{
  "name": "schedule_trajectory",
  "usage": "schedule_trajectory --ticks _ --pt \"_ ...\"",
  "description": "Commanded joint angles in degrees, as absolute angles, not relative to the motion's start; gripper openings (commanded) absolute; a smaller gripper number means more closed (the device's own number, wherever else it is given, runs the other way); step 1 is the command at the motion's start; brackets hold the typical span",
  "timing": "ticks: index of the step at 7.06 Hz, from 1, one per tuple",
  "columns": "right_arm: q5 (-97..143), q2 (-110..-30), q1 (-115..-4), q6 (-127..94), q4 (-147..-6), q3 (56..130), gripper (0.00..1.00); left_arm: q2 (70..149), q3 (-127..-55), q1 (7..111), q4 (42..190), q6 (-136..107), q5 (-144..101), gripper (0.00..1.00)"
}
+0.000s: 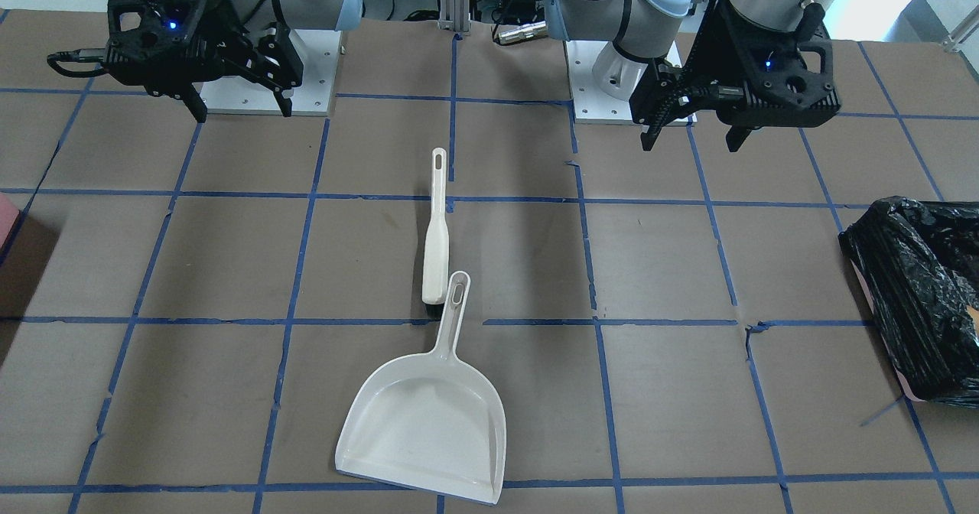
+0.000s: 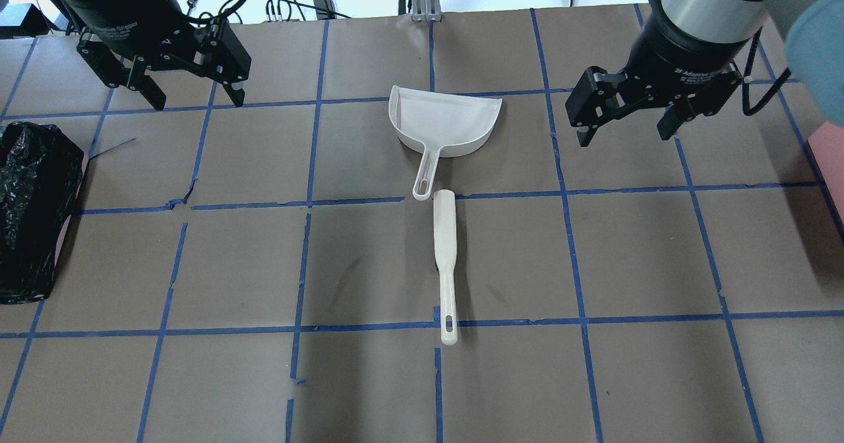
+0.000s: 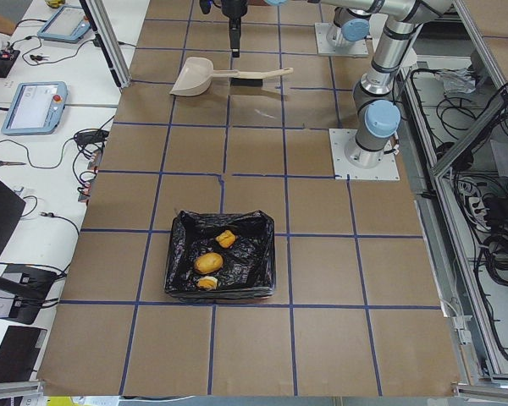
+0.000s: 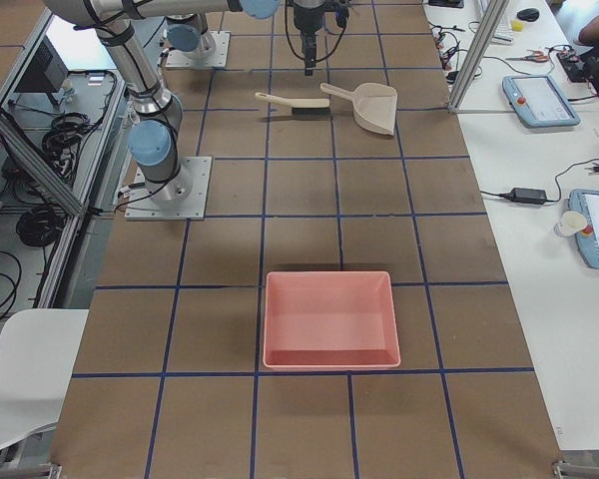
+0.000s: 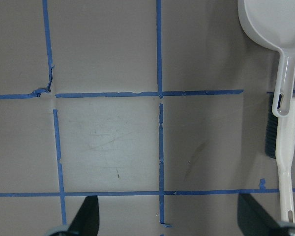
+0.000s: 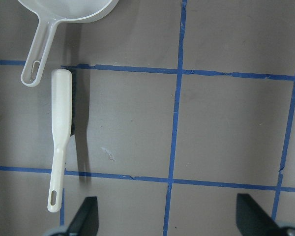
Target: Sweep and dump trash in nearest bin
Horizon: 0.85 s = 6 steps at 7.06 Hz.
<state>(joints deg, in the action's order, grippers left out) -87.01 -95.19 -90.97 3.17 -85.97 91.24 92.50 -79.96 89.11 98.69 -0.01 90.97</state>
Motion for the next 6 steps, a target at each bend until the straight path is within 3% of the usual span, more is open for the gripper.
schedule_trajectory --ticks 1,6 --pt "-87.0 -95.2 -91.0 3.2 -85.9 91.2 1.00 92.6 -79.9 89.1 99.0 -0.8 93.5 1.00" --pt "-87.0 -95.3 -91.0 3.1 -85.9 91.3 1.00 92.6 -80.5 89.3 98.3 -1.1 93.3 1.00"
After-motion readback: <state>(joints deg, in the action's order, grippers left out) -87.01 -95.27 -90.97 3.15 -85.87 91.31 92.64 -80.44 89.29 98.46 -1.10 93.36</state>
